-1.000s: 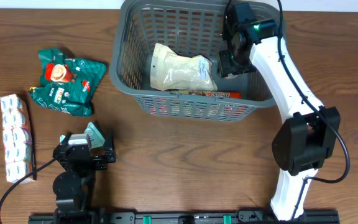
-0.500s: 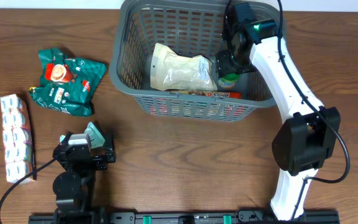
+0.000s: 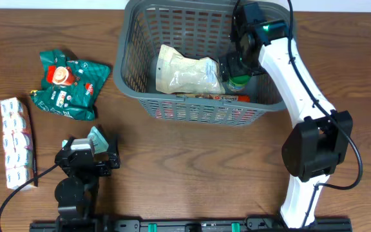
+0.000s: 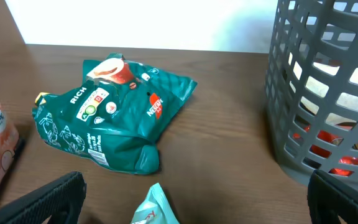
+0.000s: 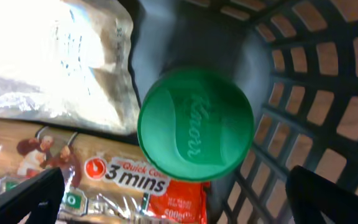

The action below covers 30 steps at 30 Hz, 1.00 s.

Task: Pack container
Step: 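Lower the jar into the basket, open the right gripper, withdraw, then move the left gripper toward the green coffee-sachet bag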

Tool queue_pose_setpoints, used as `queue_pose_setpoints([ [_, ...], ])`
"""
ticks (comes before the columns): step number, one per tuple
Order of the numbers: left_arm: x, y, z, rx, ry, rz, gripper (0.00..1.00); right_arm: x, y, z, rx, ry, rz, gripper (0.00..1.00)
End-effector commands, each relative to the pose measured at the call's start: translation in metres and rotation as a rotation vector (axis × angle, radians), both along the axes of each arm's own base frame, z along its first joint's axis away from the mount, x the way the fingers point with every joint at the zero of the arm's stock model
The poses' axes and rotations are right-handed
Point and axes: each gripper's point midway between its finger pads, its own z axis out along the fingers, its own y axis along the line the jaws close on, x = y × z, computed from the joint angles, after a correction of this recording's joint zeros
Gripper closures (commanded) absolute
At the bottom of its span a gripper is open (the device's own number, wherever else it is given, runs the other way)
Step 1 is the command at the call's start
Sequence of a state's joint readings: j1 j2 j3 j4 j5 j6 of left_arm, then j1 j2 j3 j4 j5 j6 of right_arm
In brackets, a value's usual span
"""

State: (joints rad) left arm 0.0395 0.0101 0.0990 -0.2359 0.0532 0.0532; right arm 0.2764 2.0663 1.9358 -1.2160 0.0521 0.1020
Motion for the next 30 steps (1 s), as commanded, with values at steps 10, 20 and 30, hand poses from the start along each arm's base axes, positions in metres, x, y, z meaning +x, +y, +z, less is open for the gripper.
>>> queue_pose_setpoints([
  [10,0.0,-0.001,-0.012,0.006,0.025,-0.009,0.01,0.014,-0.03,0.173,0.036,-0.398,-0.161,0.01],
  [20,0.0,-0.001,-0.012,0.006,0.025,-0.009,0.01,-0.043,-0.166,0.24,-0.067,-0.518,-0.607,0.01],
  [30,0.0,-0.001,-0.012,0.006,0.025,-0.009,0.02,-0.103,-0.281,0.231,-0.155,-0.428,-0.97,0.01],
])
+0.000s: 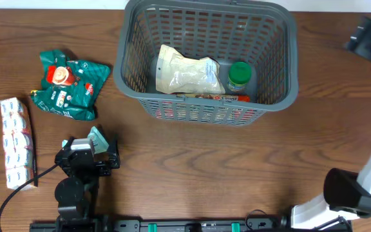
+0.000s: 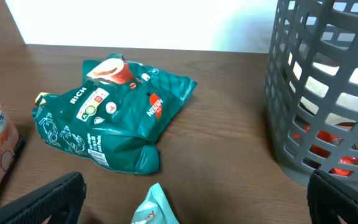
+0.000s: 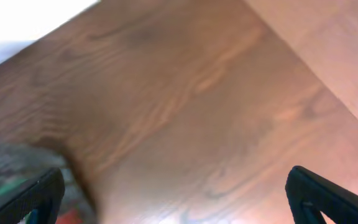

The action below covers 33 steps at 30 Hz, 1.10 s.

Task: Pack container
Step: 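Move the left gripper toward the green coffee-sachet bag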

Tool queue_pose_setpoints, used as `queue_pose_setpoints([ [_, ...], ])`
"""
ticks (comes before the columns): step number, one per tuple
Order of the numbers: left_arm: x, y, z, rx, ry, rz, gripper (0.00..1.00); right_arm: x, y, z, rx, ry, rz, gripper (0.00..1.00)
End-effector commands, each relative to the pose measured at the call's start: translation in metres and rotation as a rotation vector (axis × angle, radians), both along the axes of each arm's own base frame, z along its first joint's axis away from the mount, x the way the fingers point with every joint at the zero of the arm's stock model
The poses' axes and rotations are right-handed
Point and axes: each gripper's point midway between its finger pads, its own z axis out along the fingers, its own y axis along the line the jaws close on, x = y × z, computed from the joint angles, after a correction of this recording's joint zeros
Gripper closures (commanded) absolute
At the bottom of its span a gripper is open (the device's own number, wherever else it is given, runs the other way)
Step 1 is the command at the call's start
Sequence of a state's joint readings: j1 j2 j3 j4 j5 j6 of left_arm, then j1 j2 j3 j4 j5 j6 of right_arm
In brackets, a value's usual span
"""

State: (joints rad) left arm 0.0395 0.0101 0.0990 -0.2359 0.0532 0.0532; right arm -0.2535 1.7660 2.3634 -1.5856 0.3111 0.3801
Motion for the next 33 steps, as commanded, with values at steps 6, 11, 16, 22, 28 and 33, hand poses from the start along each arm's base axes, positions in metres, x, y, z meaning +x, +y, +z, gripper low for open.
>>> queue_pose_setpoints([
  [6,0.0,-0.001,-0.012,0.006,0.025,-0.009,0.01,-0.027,-0.047,0.001,0.008,-0.01,-0.169,0.01],
  [11,0.0,-0.001,-0.012,0.006,0.025,-0.009,0.01,-0.028,-0.049,0.001,0.009,-0.01,-0.174,0.02],
  [16,0.0,-0.001,-0.012,0.006,0.025,-0.009,0.01,-0.028,-0.048,0.001,0.012,-0.01,-0.173,0.01],
  [22,0.0,-0.001,-0.012,0.006,0.025,-0.009,0.01,-0.028,-0.048,0.001,0.012,-0.01,-0.173,0.01],
  [28,0.0,-0.001,-0.012,0.007,0.025,-0.008,0.01,-0.028,-0.048,0.001,0.012,-0.01,-0.173,0.01],
  [33,0.0,-0.001,-0.01,0.006,0.017,-0.008,0.01,-0.028,-0.048,0.001,0.012,-0.01,-0.173,0.01],
])
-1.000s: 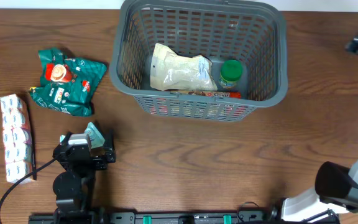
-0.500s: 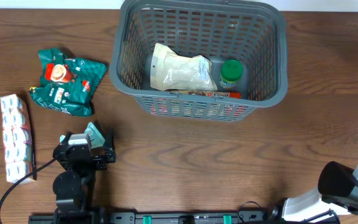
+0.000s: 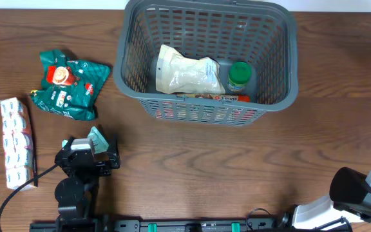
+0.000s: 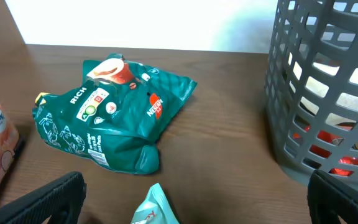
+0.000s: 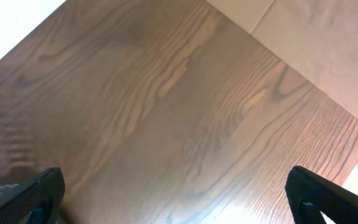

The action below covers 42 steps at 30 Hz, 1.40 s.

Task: Pack container
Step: 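Move the left gripper toward the green coffee-sachet bag, then lower the left gripper and grasp the green bag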

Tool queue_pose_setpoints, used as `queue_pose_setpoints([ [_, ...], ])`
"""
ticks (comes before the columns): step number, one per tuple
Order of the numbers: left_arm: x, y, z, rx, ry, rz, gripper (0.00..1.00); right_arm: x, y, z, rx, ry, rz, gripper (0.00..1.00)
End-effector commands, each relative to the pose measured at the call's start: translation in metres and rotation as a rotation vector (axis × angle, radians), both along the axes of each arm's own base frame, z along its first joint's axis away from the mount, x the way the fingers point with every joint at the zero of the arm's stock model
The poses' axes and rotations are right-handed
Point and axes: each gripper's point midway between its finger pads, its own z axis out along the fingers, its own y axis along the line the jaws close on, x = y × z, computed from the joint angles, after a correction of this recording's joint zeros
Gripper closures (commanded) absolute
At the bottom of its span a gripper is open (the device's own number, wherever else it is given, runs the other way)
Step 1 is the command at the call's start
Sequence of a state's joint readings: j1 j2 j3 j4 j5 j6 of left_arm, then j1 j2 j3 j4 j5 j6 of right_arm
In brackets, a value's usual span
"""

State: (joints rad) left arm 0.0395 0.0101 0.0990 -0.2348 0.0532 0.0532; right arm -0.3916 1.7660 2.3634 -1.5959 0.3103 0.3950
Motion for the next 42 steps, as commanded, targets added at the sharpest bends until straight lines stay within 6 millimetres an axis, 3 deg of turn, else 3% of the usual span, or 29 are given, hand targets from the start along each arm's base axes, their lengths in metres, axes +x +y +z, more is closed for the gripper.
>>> queue_pose_setpoints([
  [1,0.0,-0.002,-0.009,-0.006,0.015,-0.01,0.01,-0.003,-0.003,0.003,0.001,-0.013,-0.024,0.01],
  [4,0.001,-0.001,0.004,-0.094,-0.024,0.011,0.01,-0.003,-0.003,0.003,0.001,-0.013,-0.024,0.01],
  [11,-0.014,0.021,0.078,-0.101,-0.097,0.146,0.02,-0.003,-0.003,0.003,0.001,-0.013,-0.023,0.01],
  [16,-0.013,0.028,0.12,-0.051,0.056,0.183,0.01,-0.003,-0.003,0.003,0.001,-0.013,-0.024,0.01],
  [21,0.007,0.032,0.151,-0.03,0.303,0.204,0.01,-0.003,-0.003,0.003,0.0,-0.013,-0.023,0.01],
  [25,0.027,0.032,0.166,-0.021,0.467,0.205,0.01,-0.003,-0.003,0.003,0.001,-0.013,-0.024,0.01],
  [31,0.058,0.034,0.183,-0.009,0.484,0.197,0.01,-0.003,-0.003,0.003,0.001,-0.013,-0.023,0.01],
  [38,0.065,0.038,0.175,0.218,0.545,0.098,0.02,-0.003,-0.003,0.003,0.001,-0.013,-0.024,0.01],
  [42,0.065,0.057,0.151,0.215,0.656,0.147,0.02,-0.003,-0.003,0.003,0.001,-0.013,-0.024,0.01],
])
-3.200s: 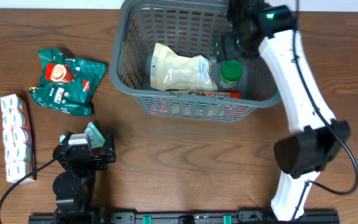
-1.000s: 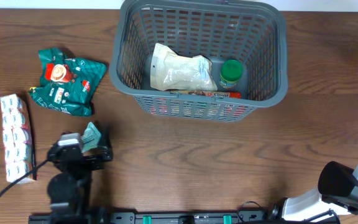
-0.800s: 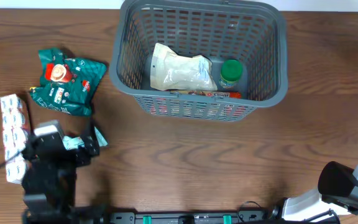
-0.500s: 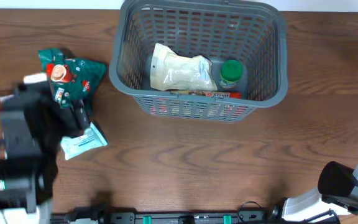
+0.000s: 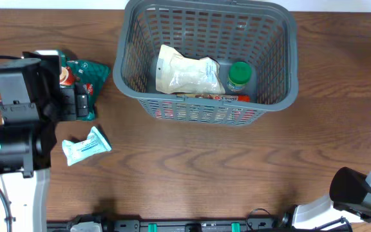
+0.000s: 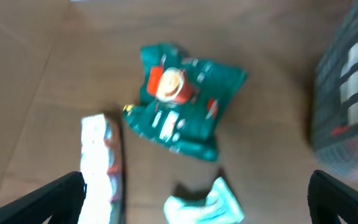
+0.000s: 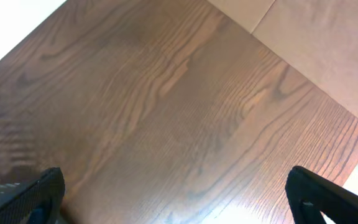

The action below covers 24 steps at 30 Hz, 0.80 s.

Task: Pack container
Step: 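Lower the left gripper and grasp the green bag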

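The grey basket [image 5: 272, 96] holds a beige pouch [image 5: 187, 74], a green-lidded jar [image 5: 239, 75] and a noodle packet [image 5: 214, 97]. Outside it lie a green bag [image 6: 184, 99], a white pack [image 6: 101, 163] and a small teal packet [image 5: 85, 145]. My left gripper [image 6: 194, 190] is open and high above these three, holding nothing; the view is blurred. In the overhead view the left arm [image 5: 28, 96] hides the white pack. My right gripper [image 7: 173, 199] is open over bare wood at the table's far right edge.
The basket's side [image 6: 350, 93] shows at the right of the left wrist view. The table's edge [image 7: 303, 68] runs across the right wrist view, with pale floor beyond it. The right arm's base [image 5: 350, 193] stands at the front right.
My left arm has risen from low at the table's front and now hangs higher and further back over the green bag and white pack. The teal packet lies uncovered. The right arm is unmoved.
My right gripper was open inside the basket just above the green-lidded jar. Then it was out at the table's far right, the jar standing in the basket, and it stayed there. The left arm rested low by the teal packet until now, when it is raised.
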Tool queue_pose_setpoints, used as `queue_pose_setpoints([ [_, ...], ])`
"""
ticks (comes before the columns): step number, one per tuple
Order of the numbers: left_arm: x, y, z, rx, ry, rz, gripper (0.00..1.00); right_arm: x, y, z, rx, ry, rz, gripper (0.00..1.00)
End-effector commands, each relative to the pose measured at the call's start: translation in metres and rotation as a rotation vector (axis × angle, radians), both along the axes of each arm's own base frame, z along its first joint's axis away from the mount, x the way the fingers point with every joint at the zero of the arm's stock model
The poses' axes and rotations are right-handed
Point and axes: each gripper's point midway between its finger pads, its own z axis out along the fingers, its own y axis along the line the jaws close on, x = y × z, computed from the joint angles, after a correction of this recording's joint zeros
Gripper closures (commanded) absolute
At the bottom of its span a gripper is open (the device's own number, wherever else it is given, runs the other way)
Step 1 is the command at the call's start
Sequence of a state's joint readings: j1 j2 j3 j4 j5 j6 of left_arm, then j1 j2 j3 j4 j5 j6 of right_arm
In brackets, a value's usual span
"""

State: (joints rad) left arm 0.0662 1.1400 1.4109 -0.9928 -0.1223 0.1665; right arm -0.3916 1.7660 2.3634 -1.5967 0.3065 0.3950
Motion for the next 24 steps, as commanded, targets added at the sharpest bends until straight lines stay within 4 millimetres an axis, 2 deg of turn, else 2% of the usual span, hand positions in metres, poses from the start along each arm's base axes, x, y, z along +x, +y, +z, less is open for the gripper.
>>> queue_pose_setpoints([
  [1,0.004,0.022,-0.017,0.054,0.103,0.027,0.02,-0.003,-0.004,0.003,-0.002,-0.013,-0.025,0.01],
  [4,0.009,0.035,-0.041,0.034,0.195,0.05,0.02,-0.003,-0.004,0.003,-0.002,-0.013,-0.026,0.01],
  [8,0.023,0.039,-0.067,-0.009,0.266,-0.007,0.01,-0.003,-0.004,0.003,-0.002,-0.013,-0.026,0.01],
  [13,0.046,0.046,-0.086,-0.037,0.274,-0.065,0.01,-0.003,-0.004,0.003,-0.002,-0.013,-0.025,0.01],
  [19,0.079,0.066,-0.106,0.039,0.271,-0.134,0.02,-0.003,-0.004,0.003,-0.002,-0.013,-0.025,0.01],
  [24,0.098,0.073,-0.132,0.036,0.294,-0.139,0.02,-0.003,-0.004,0.003,-0.002,-0.013,-0.026,0.01],
])
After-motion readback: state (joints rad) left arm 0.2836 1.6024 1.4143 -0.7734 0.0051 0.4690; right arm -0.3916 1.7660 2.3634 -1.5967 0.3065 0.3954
